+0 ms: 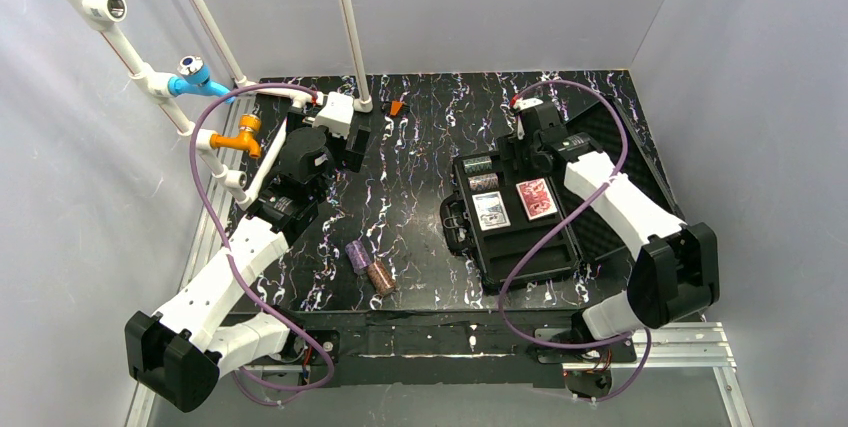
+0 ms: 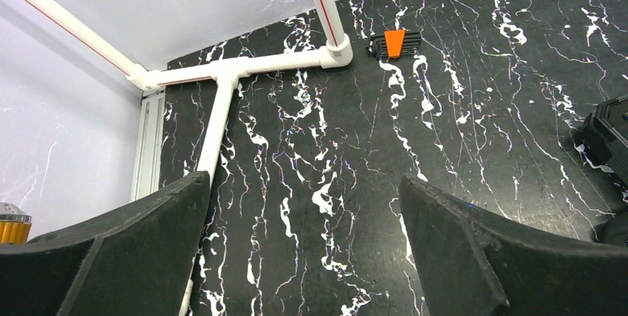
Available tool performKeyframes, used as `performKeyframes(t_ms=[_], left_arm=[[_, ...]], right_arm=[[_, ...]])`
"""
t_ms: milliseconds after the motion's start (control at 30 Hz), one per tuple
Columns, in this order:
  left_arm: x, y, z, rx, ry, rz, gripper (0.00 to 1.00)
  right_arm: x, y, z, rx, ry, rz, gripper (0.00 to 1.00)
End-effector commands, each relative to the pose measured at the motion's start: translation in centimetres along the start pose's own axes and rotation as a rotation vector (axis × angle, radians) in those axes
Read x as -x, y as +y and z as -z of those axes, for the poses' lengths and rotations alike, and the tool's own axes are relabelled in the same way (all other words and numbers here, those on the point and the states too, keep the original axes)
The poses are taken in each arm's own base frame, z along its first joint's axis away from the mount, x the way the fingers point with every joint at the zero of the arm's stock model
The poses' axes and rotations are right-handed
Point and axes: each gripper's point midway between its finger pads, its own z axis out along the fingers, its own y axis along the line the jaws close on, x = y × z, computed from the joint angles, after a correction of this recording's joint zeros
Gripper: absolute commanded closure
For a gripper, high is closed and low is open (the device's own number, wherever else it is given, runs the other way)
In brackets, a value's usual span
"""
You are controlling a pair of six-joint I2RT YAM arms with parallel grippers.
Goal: Pack up texas hold em set
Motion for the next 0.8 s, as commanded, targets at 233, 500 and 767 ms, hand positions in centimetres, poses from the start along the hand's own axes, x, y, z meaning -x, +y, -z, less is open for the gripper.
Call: performKeyframes(t_ms=[233, 500, 767], left_arm=[[0.6, 0.3, 0.2, 0.012, -0.020, -0.001, 0.01], [0.7, 0.2, 0.1, 0.006, -0.020, -0.003, 0.01], [0.5, 0.1, -0.1, 0.011, -0.012, 0.000, 0.01]], right_arm=[[3.5, -3.4, -1.8, -0.241, -0.162, -0.196, 0.36], [1.7, -5.2, -3.6, -0.374, -0.110, -0.181, 0.42], [0.4, -5.4, -5.3, -0.398, -0.083, -0.178, 0.46]])
